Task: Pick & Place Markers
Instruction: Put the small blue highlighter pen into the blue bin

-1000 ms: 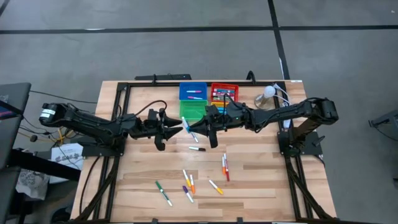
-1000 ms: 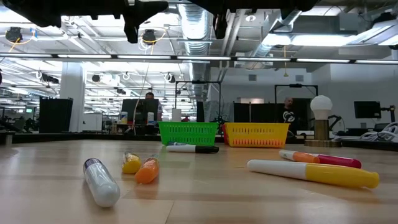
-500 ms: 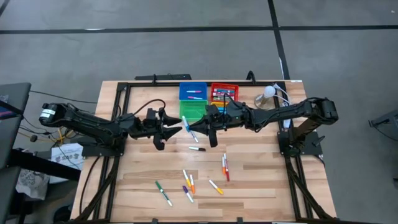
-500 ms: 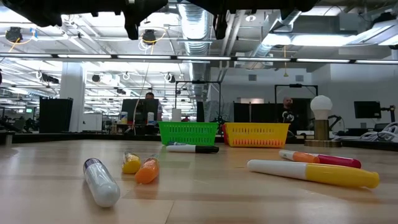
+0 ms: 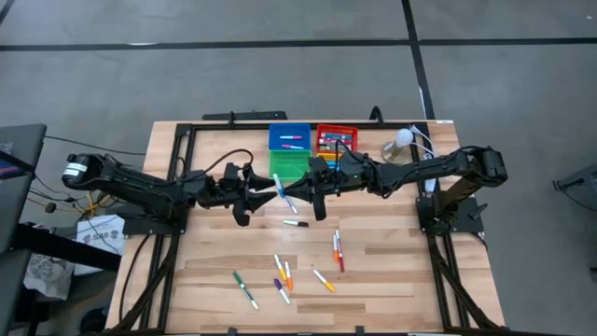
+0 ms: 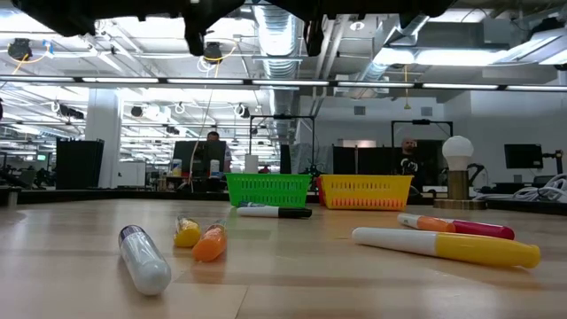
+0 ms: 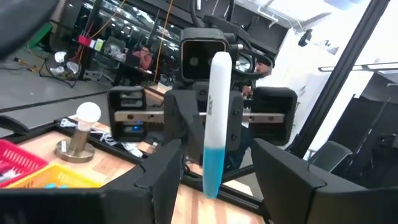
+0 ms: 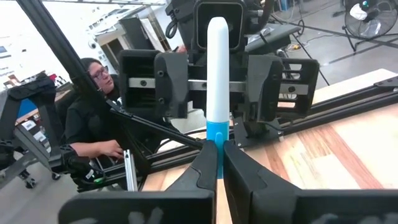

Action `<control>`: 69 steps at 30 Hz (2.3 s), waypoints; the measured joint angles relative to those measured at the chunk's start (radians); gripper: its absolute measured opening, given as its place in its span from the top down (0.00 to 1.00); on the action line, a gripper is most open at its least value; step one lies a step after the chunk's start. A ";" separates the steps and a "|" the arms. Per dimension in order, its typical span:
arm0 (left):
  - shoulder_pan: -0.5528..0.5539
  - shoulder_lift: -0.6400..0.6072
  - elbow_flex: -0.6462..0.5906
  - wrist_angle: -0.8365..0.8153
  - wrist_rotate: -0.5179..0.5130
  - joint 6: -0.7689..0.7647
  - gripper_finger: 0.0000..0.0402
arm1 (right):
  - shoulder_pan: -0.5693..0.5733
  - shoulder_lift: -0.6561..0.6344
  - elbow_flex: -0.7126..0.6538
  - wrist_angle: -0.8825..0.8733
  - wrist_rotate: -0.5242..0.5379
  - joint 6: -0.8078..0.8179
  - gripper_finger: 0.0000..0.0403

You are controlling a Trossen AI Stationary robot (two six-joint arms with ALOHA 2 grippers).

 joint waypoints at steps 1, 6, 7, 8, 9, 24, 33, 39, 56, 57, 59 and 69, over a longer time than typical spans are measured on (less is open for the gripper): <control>0.000 0.014 0.013 0.002 0.000 0.006 0.51 | 0.000 0.000 0.000 0.000 0.000 0.000 0.99; 0.000 0.063 0.064 0.002 0.045 0.028 0.48 | 0.000 0.000 0.000 -0.001 0.000 0.000 0.99; 0.000 0.068 0.071 0.004 0.045 0.028 0.48 | 0.001 0.000 0.000 -0.001 -0.001 0.000 0.99; 0.001 0.071 0.074 0.003 0.045 0.029 0.48 | 0.002 0.000 0.000 -0.001 -0.001 0.000 0.99; 0.005 0.073 0.074 0.003 0.045 0.029 0.47 | 0.003 0.000 0.000 -0.001 -0.001 0.000 0.99; 0.019 0.074 0.074 0.002 0.044 0.002 0.82 | 0.009 0.000 0.000 -0.001 -0.002 0.001 0.99; 0.019 0.074 0.074 0.002 0.043 -0.020 0.90 | 0.009 -0.001 0.000 -0.002 -0.003 0.002 0.97; 0.019 0.074 0.074 0.002 0.044 -0.025 0.90 | 0.008 -0.001 0.000 -0.005 -0.025 0.002 0.91; 0.019 0.074 0.074 -0.007 0.034 0.002 0.90 | 0.002 -0.102 -0.001 -0.246 -0.158 -0.096 0.60; 0.019 0.074 0.074 -0.007 0.034 0.002 0.90 | -0.003 -0.121 -0.001 -0.286 -0.153 -0.110 0.59; 0.019 0.074 0.074 -0.008 0.034 0.002 0.90 | -0.014 -0.157 -0.001 -0.357 -0.142 -0.131 0.59; 0.057 0.074 0.074 -0.014 0.049 0.027 0.90 | -0.062 -0.305 -0.042 -0.574 -0.070 -0.242 0.62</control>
